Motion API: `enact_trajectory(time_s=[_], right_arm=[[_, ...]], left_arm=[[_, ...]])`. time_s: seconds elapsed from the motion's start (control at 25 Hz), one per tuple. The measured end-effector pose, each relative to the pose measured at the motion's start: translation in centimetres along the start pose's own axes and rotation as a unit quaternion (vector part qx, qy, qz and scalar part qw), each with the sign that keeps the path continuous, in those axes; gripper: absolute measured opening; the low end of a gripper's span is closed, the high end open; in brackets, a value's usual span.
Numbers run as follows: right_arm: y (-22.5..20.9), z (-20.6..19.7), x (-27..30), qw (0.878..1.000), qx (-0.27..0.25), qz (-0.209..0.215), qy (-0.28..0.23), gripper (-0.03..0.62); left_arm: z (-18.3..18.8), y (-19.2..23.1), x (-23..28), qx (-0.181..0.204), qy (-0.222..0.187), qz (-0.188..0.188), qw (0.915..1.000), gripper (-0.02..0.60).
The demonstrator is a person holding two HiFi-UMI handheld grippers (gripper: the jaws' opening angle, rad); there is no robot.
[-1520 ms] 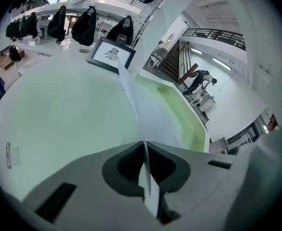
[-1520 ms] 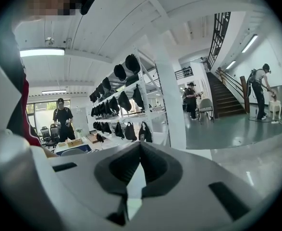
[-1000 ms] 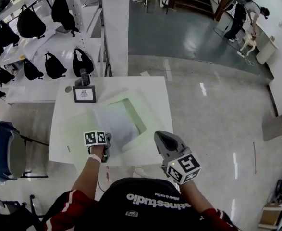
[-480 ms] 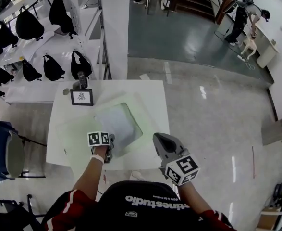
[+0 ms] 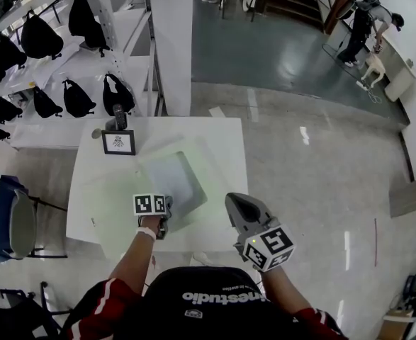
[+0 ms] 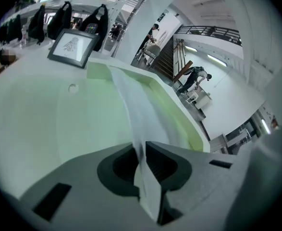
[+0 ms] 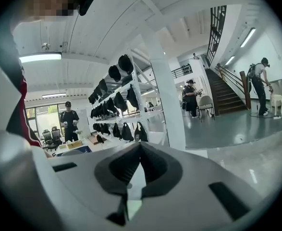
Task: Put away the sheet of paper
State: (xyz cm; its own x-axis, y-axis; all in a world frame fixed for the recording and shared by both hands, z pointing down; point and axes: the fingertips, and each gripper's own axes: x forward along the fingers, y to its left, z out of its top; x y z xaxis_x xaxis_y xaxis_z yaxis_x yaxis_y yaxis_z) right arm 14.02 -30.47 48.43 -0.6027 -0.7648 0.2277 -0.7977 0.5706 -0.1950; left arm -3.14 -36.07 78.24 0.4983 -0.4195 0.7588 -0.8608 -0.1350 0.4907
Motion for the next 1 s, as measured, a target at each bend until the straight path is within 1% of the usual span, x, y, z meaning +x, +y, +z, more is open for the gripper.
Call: enact_trajectory(time_s=[0.08, 0.16, 0.2, 0.28, 0.44, 0.52, 0.64, 0.68, 0.84, 1.0], right_arm=[[0.0, 0.1, -0.1, 1.000, 0.001, -0.001, 0.000, 0.005], [0.2, 0.1, -0.3, 1.000, 0.002, -0.002, 0.002, 0.005], [0.4, 0.1, -0.4, 1.000, 0.003, -0.002, 0.003, 0.005], [0.7, -0.2, -0.3, 1.000, 0.004, -0.003, 0.004, 0.005], [1.7, -0.9, -0.3, 1.000, 0.005, -0.005, 0.009, 0.004], [1.9, -1.1, -0.4, 1.000, 0.005, -0.007, 0.010, 0.005], [1.8, -1.3, -0.7, 1.000, 0.005, -0.011, 0.011, 0.005], [1.7, -1.3, -0.8, 1.000, 0.004, -0.012, 0.011, 0.005], [1.4, -1.4, -1.0, 1.000, 0.004, -0.017, 0.013, 0.003], [1.3, -1.4, -0.9, 1.000, 0.005, -0.017, 0.014, 0.005]], left_arm=[[0.0, -0.1, -0.4, 0.028, -0.002, 0.015, 0.9995, 0.097], [0.1, -0.1, -0.9, 0.047, -0.007, 0.027, 0.9985, 0.148], [0.1, 0.0, -1.2, 0.053, -0.009, 0.030, 0.9981, 0.164], [0.4, 0.4, -1.8, 0.060, -0.015, 0.034, 0.9975, 0.169], [0.8, 1.7, -2.9, 0.056, -0.030, 0.044, 0.9970, 0.169], [0.9, 2.1, -3.1, 0.056, -0.032, 0.047, 0.9968, 0.154], [0.8, 2.7, -2.7, 0.055, -0.032, 0.060, 0.9962, 0.037], [0.7, 2.9, -2.6, 0.053, -0.030, 0.064, 0.9961, 0.015], [0.1, 3.6, -2.0, 0.046, -0.018, 0.070, 0.9964, 0.008], [0.1, 4.0, -1.9, 0.041, -0.014, 0.080, 0.9958, 0.008]])
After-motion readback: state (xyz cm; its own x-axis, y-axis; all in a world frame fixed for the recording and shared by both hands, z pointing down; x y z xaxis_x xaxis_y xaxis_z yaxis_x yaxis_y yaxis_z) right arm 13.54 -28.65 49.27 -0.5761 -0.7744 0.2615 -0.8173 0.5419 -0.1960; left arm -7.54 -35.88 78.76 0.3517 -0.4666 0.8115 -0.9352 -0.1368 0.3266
